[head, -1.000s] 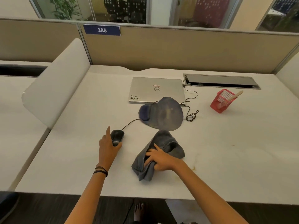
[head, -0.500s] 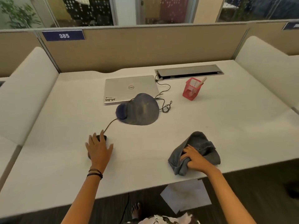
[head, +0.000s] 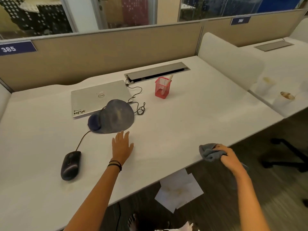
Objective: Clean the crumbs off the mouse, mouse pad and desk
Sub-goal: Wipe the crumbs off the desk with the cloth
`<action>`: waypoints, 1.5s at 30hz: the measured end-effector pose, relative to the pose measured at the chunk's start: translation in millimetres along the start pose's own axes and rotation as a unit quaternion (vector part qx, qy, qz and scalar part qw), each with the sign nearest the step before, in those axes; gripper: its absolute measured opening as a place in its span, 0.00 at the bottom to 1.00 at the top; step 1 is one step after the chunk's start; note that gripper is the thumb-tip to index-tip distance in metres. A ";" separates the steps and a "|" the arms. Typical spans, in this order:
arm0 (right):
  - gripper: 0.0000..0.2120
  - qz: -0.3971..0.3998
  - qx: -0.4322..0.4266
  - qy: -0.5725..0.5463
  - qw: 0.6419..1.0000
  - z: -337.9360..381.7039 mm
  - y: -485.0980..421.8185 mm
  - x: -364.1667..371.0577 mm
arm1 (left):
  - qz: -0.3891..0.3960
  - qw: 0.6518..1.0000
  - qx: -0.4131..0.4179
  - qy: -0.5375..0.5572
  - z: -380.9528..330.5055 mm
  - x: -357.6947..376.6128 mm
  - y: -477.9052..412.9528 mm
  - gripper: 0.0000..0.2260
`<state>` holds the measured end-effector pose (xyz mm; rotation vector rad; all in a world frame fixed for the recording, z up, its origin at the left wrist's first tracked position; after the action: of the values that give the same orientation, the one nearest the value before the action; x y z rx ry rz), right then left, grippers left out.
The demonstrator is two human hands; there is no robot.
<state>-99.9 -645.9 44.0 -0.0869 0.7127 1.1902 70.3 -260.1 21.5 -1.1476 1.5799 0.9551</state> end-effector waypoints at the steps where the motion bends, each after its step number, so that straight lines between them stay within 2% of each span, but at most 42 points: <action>1: 0.10 -0.028 0.010 -0.048 0.998 -3.3 0.8 -10.6 | 0.004 1.000 0.005 -0.006 -2.3 1.2 -2.8 0.26; 3: 0.09 -0.082 0.033 -0.122 0.989 -9.9 -1.8 -27.4 | 0.009 1.000 0.012 -0.013 -4.1 1.9 -8.6 0.26; 9: 0.17 -0.240 0.115 -0.226 0.937 -20.4 -22.8 -59.2 | 0.011 1.000 0.020 -0.003 3.0 -4.4 -27.7 0.25; 13: 0.17 -0.293 0.145 -0.266 0.907 -23.9 -40.4 -67.1 | 0.030 0.999 0.016 -0.007 14.8 -5.4 -42.8 0.26; 16: 0.16 -0.301 0.151 -0.255 0.906 -20.5 -57.7 -67.5 | 0.052 0.999 0.014 -0.009 23.3 -3.0 -53.0 0.27; 22: 0.20 -0.245 0.208 -0.144 0.936 -16.1 -105.6 -48.1 | 0.112 0.992 0.016 -0.050 36.8 5.9 -65.6 0.28; 25: 0.20 -0.227 0.204 -0.104 0.947 -9.2 -125.6 -35.5 | 0.135 0.988 0.031 -0.075 39.9 6.6 -69.0 0.27; 29: 0.16 -0.175 0.139 -0.042 0.974 22.4 -149.2 -6.0 | 0.154 0.983 0.037 -0.088 39.5 3.5 -73.0 0.24; 32: 0.18 -0.125 0.123 -0.012 0.984 44.1 -168.3 25.0 | 0.162 0.981 0.035 -0.100 40.6 1.5 -73.3 0.22; 35: 0.18 -0.069 0.055 0.001 0.996 73.8 -174.5 60.3 | 0.163 0.980 0.037 -0.109 39.4 -0.8 -72.4 0.22; 39: 0.17 0.000 0.005 0.089 0.996 100.1 -167.3 98.3 | 0.167 0.980 0.032 -0.099 38.6 -4.8 -72.7 0.21; 42: 0.16 0.066 -0.078 0.104 0.989 109.9 -149.1 115.7 | 0.160 0.986 -0.001 -0.055 36.3 -7.8 -72.5 0.19; 45: 0.19 0.097 -0.110 0.129 0.981 101.8 -128.9 116.4 | 0.126 0.991 -0.038 -0.012 29.3 -10.3 -73.0 0.18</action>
<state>80.3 -559.0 21.2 -0.3694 0.8282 1.4600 148.8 -249.3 18.9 -0.9989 1.7096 1.1989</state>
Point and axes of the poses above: each hand's wrist, its own y-axis away from the middle knuckle, its own x-axis out of the palm, z = x × y, the point moved 8 cm from there along -y, towards the middle knuckle, and after that the axes turned 4 degrees about x, right-handed, at the moved point
